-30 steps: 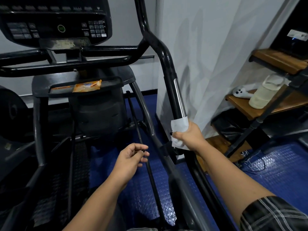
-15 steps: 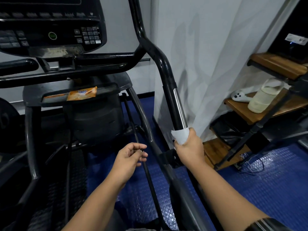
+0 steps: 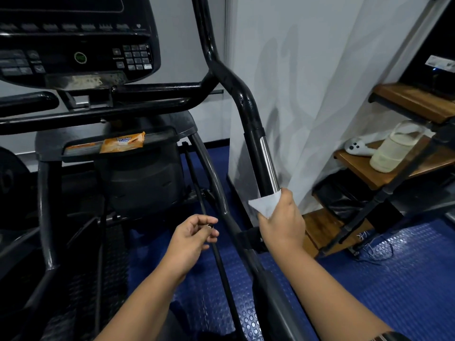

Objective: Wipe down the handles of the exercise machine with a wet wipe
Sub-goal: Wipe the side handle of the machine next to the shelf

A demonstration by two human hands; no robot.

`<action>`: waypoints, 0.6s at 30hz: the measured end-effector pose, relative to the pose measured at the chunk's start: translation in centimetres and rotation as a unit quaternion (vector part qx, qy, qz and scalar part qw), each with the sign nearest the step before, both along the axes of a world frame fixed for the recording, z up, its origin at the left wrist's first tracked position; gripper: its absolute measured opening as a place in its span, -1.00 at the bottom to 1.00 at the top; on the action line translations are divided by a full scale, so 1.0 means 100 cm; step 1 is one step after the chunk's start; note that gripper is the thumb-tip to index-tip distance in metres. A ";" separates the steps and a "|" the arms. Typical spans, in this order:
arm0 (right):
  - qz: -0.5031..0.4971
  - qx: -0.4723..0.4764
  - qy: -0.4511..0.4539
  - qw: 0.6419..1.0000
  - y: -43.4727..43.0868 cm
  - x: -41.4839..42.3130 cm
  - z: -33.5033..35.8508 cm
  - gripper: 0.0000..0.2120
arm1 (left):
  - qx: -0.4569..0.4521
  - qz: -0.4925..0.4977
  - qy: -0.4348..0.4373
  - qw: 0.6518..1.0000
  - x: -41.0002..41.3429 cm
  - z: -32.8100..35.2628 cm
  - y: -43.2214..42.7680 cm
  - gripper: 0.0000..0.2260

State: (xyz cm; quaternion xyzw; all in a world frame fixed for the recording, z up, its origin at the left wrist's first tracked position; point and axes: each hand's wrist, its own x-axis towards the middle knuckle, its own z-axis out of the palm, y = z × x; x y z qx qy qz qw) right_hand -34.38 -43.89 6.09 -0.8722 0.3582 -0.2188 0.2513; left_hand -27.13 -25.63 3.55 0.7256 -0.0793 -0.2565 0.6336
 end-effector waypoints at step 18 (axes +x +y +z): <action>0.121 0.288 -0.080 0.947 -0.040 0.115 0.116 -0.73 | 0.005 0.033 -0.007 0.999 -0.013 0.010 0.011 -0.82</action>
